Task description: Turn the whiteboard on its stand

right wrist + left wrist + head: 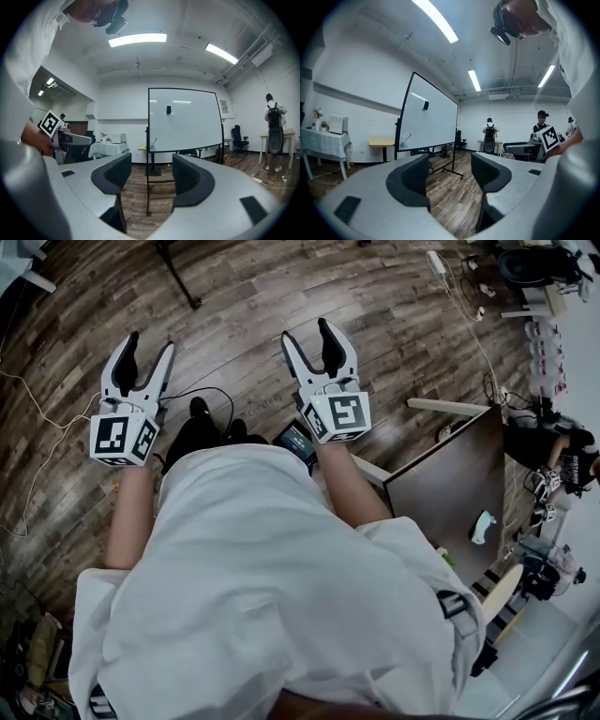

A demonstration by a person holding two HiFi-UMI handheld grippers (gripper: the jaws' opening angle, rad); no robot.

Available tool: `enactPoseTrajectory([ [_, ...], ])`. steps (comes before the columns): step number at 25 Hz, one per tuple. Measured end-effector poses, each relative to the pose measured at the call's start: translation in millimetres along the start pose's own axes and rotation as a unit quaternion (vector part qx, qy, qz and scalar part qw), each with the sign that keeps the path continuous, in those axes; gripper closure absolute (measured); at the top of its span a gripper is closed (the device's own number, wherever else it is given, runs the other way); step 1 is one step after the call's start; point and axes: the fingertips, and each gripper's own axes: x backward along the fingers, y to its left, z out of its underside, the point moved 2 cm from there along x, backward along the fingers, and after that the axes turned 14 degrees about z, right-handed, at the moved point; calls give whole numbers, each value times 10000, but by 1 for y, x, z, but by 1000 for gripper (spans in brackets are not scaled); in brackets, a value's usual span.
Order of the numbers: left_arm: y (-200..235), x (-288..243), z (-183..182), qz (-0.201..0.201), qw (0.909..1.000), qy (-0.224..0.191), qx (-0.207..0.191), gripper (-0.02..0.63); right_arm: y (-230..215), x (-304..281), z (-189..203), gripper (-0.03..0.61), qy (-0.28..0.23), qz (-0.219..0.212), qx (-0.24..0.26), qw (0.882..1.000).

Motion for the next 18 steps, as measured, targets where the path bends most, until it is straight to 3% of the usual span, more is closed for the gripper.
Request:
enactPoseTrajectory([
  [10, 96, -50, 13, -36, 9997, -7, 243, 348, 13, -110, 12, 319, 247, -132, 65, 9996],
  [18, 212, -95, -27, -77, 9997, -216, 32, 348, 56, -243, -21, 319, 133, -470, 230, 9985],
])
